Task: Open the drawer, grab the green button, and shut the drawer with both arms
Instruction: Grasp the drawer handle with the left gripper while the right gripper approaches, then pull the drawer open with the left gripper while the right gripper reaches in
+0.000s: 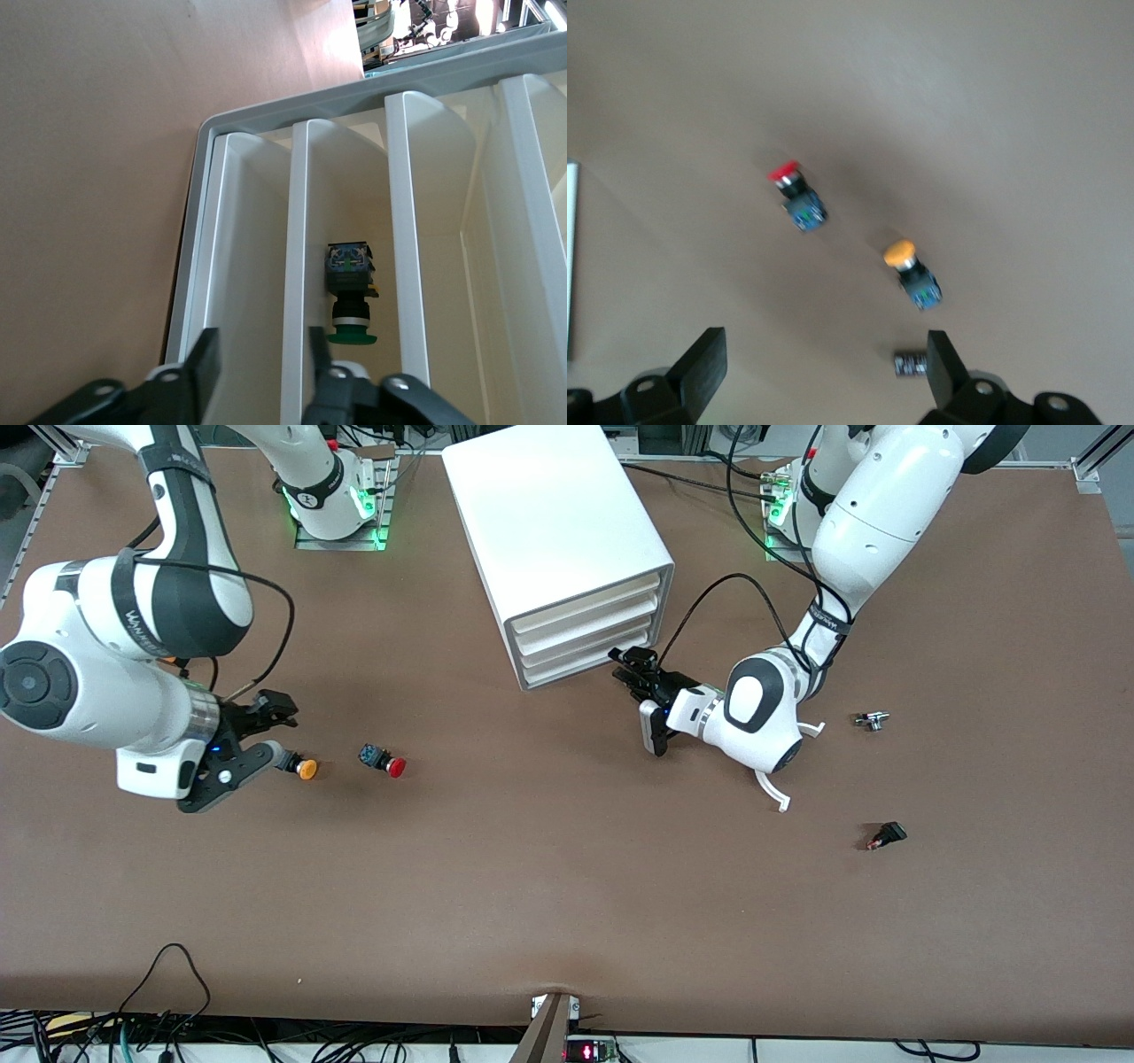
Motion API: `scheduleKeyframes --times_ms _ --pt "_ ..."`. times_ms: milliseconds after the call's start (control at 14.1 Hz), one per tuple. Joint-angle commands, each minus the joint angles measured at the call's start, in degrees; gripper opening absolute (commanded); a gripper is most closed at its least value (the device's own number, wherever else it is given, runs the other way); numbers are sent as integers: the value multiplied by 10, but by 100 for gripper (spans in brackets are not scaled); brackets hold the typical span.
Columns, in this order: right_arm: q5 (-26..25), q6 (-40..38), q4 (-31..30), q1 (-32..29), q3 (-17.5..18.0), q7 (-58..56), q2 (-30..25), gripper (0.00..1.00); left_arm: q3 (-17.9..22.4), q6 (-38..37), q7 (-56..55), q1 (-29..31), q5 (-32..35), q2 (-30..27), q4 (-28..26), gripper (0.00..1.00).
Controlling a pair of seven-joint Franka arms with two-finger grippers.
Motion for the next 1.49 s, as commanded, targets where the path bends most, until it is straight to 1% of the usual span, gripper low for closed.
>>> scheduleKeyframes --times_ms 0,141,212,283,495,637,707,778,920,990,1132,1273,1415 --pt "18 12 10 -1 22 -31 -3 100 -1 4 29 0 -40 -13 -40 45" --pt "46 12 11 0 27 -97 -2 100 -1 4 45 -4 -66 -13 -54 47" --pt "54 12 11 0 28 -115 -1 100 -1 4 52 -4 -75 -13 -60 47" --pt "65 12 11 0 37 -130 -1 100 -1 4 53 -4 -77 -15 -66 47" --pt "66 12 11 4 65 -153 1 100 -20 5 62 1 -93 -16 -89 46" --pt "65 11 10 17 68 -155 1 100 -20 7 91 -4 -126 -13 -105 46" --pt "60 11 9 27 68 -157 1 100 -21 7 98 -5 -130 -13 -107 44" --pt "54 11 9 40 68 -160 1 100 -20 7 99 -7 -130 -13 -109 39" --pt "54 11 9 41 68 -163 7 100 -21 7 102 -7 -130 -13 -108 18" --pt "54 16 10 43 68 -207 18 100 -20 8 102 -7 -130 -12 -108 7" --pt "58 20 10 48 68 -235 30 100 -19 8 102 -5 -125 -11 -108 0" --pt "59 25 10 59 69 -254 37 100 -15 8 102 -3 -123 -11 -104 0" --pt "59 27 10 67 69 -249 38 100 -13 8 101 -1 -121 -11 -101 0"
